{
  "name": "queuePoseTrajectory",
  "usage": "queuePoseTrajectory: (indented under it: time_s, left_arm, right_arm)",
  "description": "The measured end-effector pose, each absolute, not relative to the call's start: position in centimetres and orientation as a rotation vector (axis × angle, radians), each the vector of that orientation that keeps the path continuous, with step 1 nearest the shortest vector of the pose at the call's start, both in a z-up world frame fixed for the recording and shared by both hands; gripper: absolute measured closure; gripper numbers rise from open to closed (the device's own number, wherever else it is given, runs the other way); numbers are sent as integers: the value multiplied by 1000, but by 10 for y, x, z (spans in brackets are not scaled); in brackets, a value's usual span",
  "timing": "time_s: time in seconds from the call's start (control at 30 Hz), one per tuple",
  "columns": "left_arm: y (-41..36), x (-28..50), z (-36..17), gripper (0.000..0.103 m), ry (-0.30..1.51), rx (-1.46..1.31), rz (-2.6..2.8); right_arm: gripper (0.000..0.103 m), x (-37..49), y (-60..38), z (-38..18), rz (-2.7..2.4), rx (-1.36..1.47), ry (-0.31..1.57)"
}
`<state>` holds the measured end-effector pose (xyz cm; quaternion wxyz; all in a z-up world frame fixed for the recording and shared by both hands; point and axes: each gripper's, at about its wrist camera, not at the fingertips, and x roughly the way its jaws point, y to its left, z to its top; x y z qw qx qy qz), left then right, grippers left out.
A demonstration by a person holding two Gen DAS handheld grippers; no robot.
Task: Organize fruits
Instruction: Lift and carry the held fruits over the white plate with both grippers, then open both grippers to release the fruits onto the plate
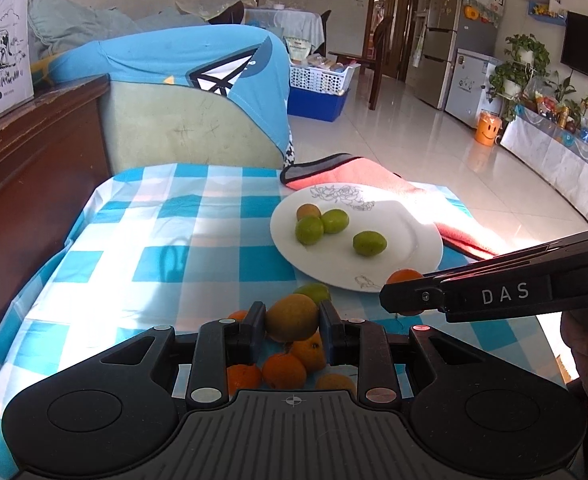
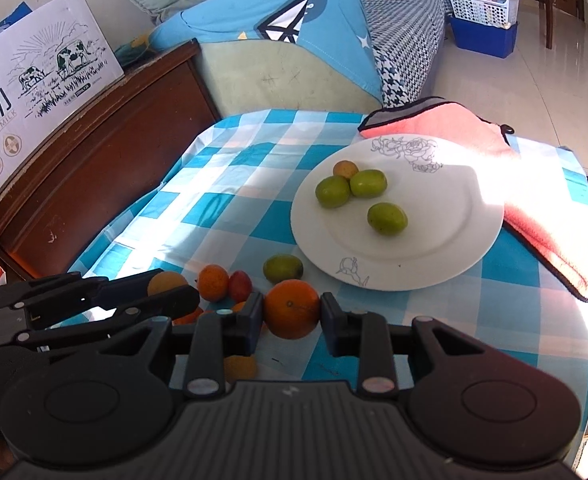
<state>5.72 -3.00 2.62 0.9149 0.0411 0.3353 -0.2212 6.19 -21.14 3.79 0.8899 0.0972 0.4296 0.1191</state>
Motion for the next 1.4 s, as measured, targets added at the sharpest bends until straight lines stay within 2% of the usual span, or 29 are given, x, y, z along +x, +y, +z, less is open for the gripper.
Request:
queuePoseTrajectory:
  time_s: [0.47, 1.4]
  left_arm:
    - [-46, 86, 32, 77, 698, 52, -490]
    - [-103, 143, 2, 77, 770, 56, -557]
  right_arm:
    - [72, 81, -261, 61, 170, 171, 861]
    - [72, 125, -289, 32, 54, 307, 934]
